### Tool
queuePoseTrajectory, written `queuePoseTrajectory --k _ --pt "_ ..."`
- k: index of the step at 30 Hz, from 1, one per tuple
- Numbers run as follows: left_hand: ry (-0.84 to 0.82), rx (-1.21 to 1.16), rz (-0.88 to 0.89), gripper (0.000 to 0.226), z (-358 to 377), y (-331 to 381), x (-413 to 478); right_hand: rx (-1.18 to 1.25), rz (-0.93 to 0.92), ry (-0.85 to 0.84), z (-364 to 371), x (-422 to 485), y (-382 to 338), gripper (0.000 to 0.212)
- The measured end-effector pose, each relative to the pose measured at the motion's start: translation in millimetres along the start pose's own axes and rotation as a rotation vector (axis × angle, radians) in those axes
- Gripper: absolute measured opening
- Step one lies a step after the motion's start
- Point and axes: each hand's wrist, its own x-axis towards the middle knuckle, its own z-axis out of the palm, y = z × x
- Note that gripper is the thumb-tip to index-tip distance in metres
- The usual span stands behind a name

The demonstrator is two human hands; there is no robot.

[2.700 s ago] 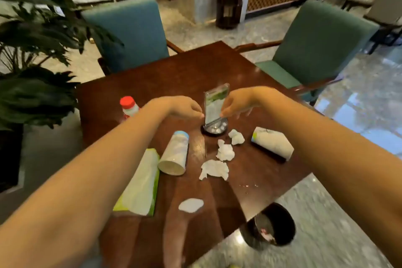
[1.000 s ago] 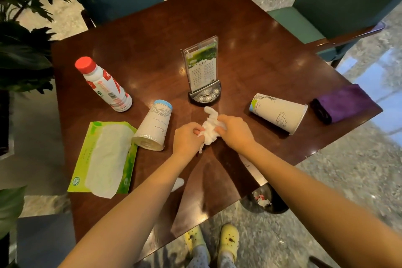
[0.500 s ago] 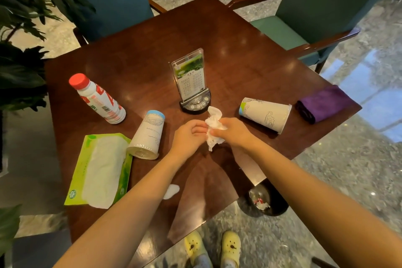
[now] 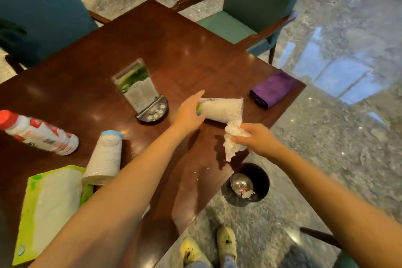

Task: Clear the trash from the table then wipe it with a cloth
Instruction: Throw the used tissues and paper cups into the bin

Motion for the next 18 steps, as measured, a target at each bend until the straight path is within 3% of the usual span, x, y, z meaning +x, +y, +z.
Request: queuePoseTrajectory --k 3,5,11,18 --pt "-0.204 0.381 0.087 0.095 24 14 35 0.031 0.04 0.078 -21 -20 30 0.017" --pt "-0.266 0.475 0.137 0.095 35 23 50 0.071 0.098 0.147 -31 -28 53 0.013" --pt "-0.208 0.329 0.166 0.07 51 44 63 0.137 0.291 0.282 -33 -33 128 0.019" --pt "-0.061 0.308 0.164 0.067 73 73 61 0.147 0.505 0.193 6 -4 214 0.035"
